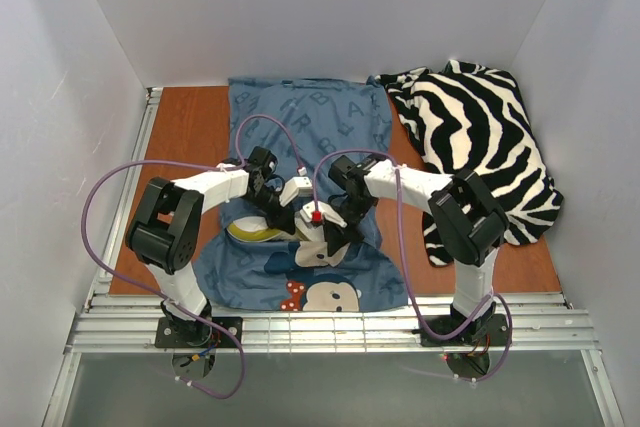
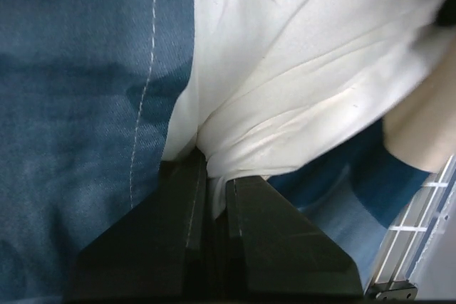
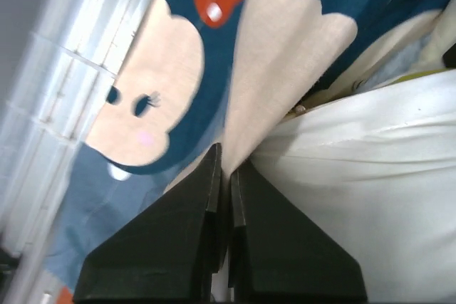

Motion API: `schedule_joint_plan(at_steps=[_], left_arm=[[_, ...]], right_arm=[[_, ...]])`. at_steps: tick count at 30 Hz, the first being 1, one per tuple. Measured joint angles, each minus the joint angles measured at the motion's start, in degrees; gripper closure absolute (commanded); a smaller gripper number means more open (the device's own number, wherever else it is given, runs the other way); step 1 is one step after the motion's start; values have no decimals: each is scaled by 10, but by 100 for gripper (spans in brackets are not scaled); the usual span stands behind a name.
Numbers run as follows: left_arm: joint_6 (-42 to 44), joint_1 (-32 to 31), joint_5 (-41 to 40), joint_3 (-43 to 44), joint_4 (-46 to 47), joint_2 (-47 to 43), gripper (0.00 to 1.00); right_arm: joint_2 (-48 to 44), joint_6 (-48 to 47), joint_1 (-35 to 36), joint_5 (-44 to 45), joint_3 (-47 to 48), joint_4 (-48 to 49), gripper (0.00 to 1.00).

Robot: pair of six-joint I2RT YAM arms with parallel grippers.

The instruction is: Put the pillow into the pillowcase

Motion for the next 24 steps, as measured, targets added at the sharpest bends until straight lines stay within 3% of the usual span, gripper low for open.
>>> schedule_joint_plan(at_steps=[16, 24], left_arm=[[46, -2, -3, -63, 69, -43, 100], [30, -3, -17, -75, 80, -51, 100]], right_arm=[[-61, 64, -71, -107, 97, -99, 99], [-142, 104, -89, -162, 126, -167, 99]])
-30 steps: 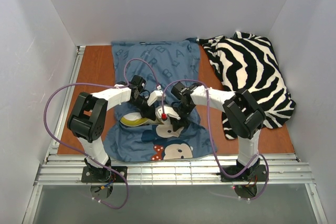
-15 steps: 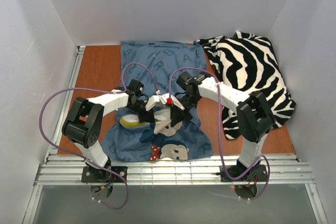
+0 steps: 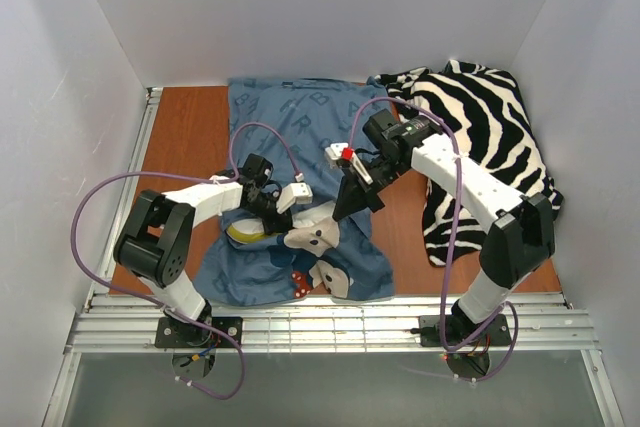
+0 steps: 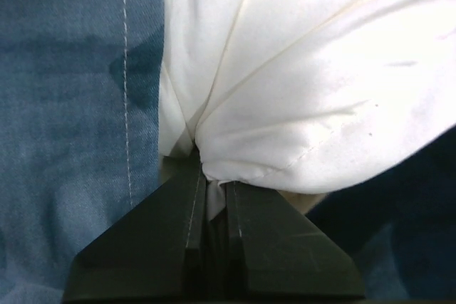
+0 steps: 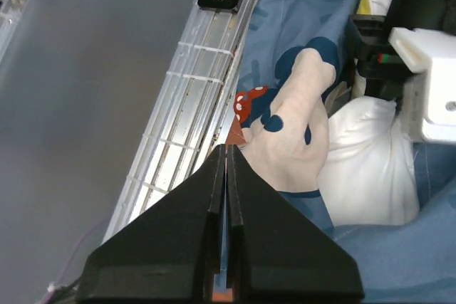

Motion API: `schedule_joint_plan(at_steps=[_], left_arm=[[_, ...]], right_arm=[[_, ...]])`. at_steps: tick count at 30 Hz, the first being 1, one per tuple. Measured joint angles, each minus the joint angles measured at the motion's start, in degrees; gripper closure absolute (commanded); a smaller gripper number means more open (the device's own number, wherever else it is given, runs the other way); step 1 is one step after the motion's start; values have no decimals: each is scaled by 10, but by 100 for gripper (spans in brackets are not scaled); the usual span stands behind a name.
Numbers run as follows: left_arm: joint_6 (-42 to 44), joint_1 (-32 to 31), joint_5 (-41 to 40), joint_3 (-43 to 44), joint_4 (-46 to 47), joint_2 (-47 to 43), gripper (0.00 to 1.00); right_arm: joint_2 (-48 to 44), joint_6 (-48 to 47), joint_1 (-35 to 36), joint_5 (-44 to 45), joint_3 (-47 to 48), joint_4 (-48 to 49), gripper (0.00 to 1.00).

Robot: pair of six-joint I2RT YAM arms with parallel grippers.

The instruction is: Put the pillow into the pillowcase

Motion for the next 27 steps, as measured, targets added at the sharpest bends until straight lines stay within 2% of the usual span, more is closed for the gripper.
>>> schedule_joint_plan(at_steps=[4, 6, 7, 8, 9, 10, 11, 12, 16, 20, 25, 27], left_arm=[[-23, 1, 4, -12, -4, -26, 100], [-45, 5, 10, -14, -20, -42, 82], [-62, 7, 13, -12, -30, -52, 72], [-79, 9, 17, -9, -42, -63, 56], [-100, 11, 22, -5, -54, -74, 48], [-125, 12, 25, 5, -70, -87, 45], [-147, 14, 26, 24, -88, -98, 41], [-169, 14, 27, 50, -99, -105, 40], [-236, 34, -2, 199, -95, -92, 37], [-266, 71, -106, 268, -20, -42, 31], [-279, 139, -196, 335, 6, 141, 31], [-278, 160, -206, 338, 3, 199, 40]], right_arm=[[5, 48, -30, 12, -28, 51, 99], [27, 76, -52, 43, -44, 88, 99], [42, 89, -61, 61, -46, 104, 94], [58, 107, -68, 79, -46, 118, 86], [71, 125, -70, 98, -46, 129, 66], [79, 143, -71, 118, -46, 138, 57], [83, 165, -69, 136, -46, 145, 54], [83, 184, -67, 154, -46, 152, 48], [54, 256, -52, 216, -61, 188, 47], [31, 300, -31, 265, -109, 203, 46], [80, 335, -20, 308, -122, 211, 45], [105, 344, -21, 318, -115, 213, 46]])
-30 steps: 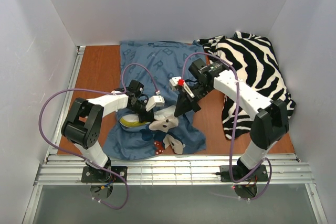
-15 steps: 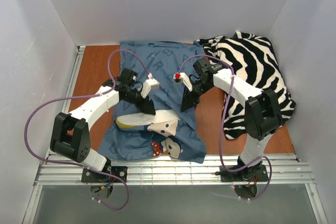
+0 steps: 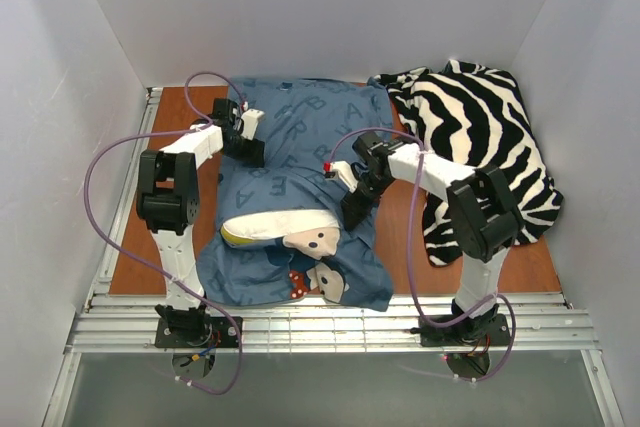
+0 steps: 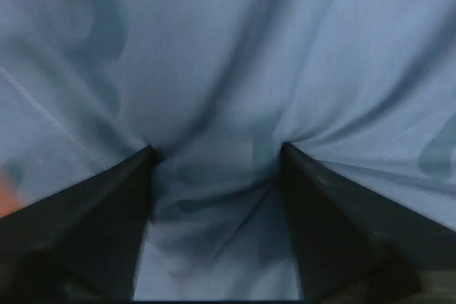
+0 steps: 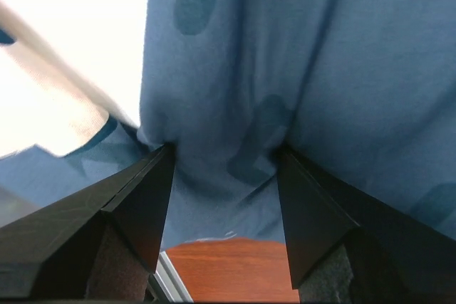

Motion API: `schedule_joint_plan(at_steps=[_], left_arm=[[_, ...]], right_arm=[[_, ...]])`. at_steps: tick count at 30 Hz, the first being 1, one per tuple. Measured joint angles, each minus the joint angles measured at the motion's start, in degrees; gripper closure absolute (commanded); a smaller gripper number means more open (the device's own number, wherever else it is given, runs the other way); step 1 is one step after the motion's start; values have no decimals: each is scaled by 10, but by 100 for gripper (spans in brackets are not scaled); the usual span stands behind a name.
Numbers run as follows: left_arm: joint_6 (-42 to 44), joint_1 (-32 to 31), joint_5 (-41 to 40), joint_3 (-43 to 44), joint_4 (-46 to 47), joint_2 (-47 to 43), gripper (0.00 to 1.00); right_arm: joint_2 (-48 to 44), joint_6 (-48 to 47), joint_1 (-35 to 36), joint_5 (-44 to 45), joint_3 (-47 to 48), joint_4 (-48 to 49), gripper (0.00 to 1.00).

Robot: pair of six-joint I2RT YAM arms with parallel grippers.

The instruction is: Put the pillow into the pillowcase

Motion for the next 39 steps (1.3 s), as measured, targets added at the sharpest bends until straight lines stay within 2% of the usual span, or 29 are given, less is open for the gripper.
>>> schedule_joint_plan(at_steps=[1, 3, 4, 6, 9, 11, 14, 15, 18, 19, 20, 21, 22, 25, 29, 33, 36, 39], left_arm=[[-2, 7, 5, 0, -2, 21, 68], [5, 7, 17, 3, -2, 29, 94], [8, 6, 17, 2, -5, 23, 100], [25, 1, 18, -13, -4, 3, 100], [48, 0, 18, -85, 11, -48, 100], [61, 6, 20, -148, 7, -99, 100], [76, 16, 36, -241, -45, -200, 100], [80, 15, 46, -264, -73, -231, 82], [101, -21, 98, -299, -167, -297, 61], [110, -43, 119, -300, -196, -311, 53], [117, -66, 144, -298, -220, -323, 50], [120, -87, 171, -294, -237, -336, 48], [118, -102, 191, -285, -250, -345, 48], [102, -107, 217, -223, -250, -349, 48], [60, -103, 210, -153, -187, -305, 48], [17, -109, 195, -138, -113, -240, 47], [-12, -134, 165, -139, -63, -203, 46], [-32, -166, 139, -140, -21, -188, 46]], right_arm=[[13, 2, 0, 3, 7, 0, 46], [36, 5, -1, 10, 31, -6, 46], [47, 6, -3, 12, 45, -12, 46], [71, 6, -10, 21, 78, -27, 46], [124, 5, -26, 36, 151, -60, 46], [167, 5, -36, 48, 219, -80, 45], [247, 1, -44, 73, 356, -106, 41], [279, -2, -46, 82, 416, -112, 39], [355, -12, -51, 102, 567, -71, 35], [370, -17, -51, 108, 597, -49, 34], [373, -20, -51, 114, 608, -21, 32], [367, -21, -50, 118, 603, 9, 30], [350, -22, -50, 122, 578, 38, 24], [249, -23, -52, 130, 456, 83, 18], [81, -21, -53, 143, 340, 110, 19], [-40, -16, -56, 177, 264, 149, 25], [-48, -8, -69, 208, 223, 161, 26], [13, 7, -78, 236, 204, 165, 26]])
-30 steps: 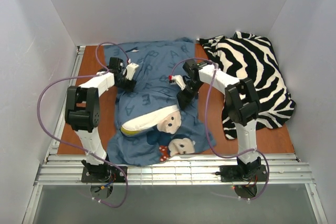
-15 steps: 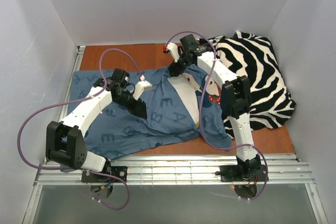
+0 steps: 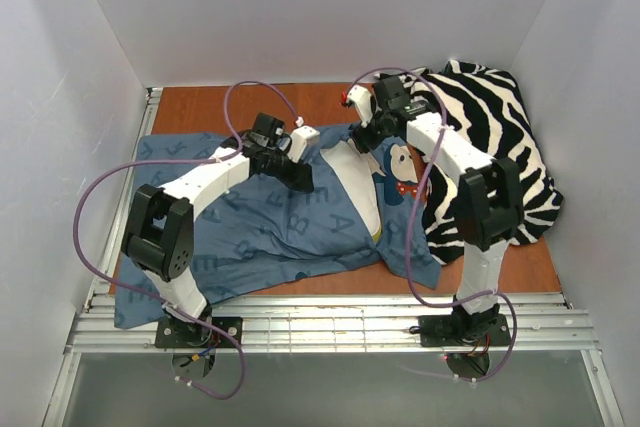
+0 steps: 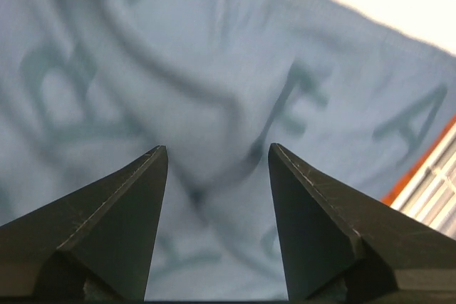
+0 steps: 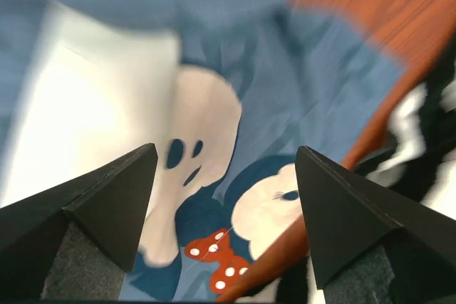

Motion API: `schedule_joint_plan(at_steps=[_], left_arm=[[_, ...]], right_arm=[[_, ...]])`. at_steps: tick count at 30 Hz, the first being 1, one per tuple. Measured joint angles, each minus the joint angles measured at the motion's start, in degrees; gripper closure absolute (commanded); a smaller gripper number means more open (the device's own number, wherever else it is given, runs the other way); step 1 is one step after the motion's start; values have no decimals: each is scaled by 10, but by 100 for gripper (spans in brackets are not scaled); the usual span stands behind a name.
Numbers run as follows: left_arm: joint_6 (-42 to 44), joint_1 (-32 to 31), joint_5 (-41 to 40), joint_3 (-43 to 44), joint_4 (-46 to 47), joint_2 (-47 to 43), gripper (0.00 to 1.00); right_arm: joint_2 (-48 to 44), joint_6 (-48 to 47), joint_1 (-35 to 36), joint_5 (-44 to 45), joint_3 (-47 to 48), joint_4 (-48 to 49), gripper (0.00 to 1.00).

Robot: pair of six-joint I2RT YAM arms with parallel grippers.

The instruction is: Put the pillow into the pillowcase

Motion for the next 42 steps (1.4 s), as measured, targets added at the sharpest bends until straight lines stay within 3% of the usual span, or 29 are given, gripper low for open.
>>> schedule_joint_plan(at_steps=[2, 4, 10, 11, 12, 15, 17, 22, 29, 30, 31, 34, 35, 39, 42], left_arm=[[-12, -22, -15, 0, 29, 7, 50], [-18, -40, -20, 5, 46, 15, 51], [-24, -95, -57, 38, 96, 49, 44], [-26, -108, -73, 44, 106, 55, 17], [-26, -122, -89, 50, 116, 63, 12], [-49, -165, -134, 68, 136, 87, 10], [-71, -193, -167, 82, 144, 106, 2], [-160, -243, -273, 99, 154, 146, 2], [-252, -264, -412, 124, 153, 188, 2], [-256, -265, -421, 124, 153, 190, 4], [-259, -266, -430, 120, 156, 190, 26], [-261, -259, -442, 95, 172, 187, 76], [-260, -252, -442, 85, 177, 185, 100], [-258, -207, -394, 37, 205, 150, 100], [-259, -145, -298, -18, 213, 102, 100]], right_arm=[[44, 8, -6, 17, -18, 0, 29], [72, 16, -14, 28, -43, -9, 39], [53, 48, -51, -23, -105, -4, 60], [42, 51, -58, -38, -114, -4, 63], [30, 51, -64, -57, -125, -4, 72], [9, 47, -78, -111, -148, -15, 98], [10, 50, -80, -141, -157, -19, 99], [14, 61, -79, -199, -173, -23, 99], [14, 87, -83, -224, -194, -8, 99], [14, 90, -83, -221, -199, -5, 99], [14, 95, -83, -214, -207, 0, 99], [14, 103, -86, -187, -227, 10, 99], [14, 107, -86, -178, -231, 11, 99], [14, 113, -87, -147, -236, 23, 99], [16, 115, -87, -132, -233, 33, 99]])
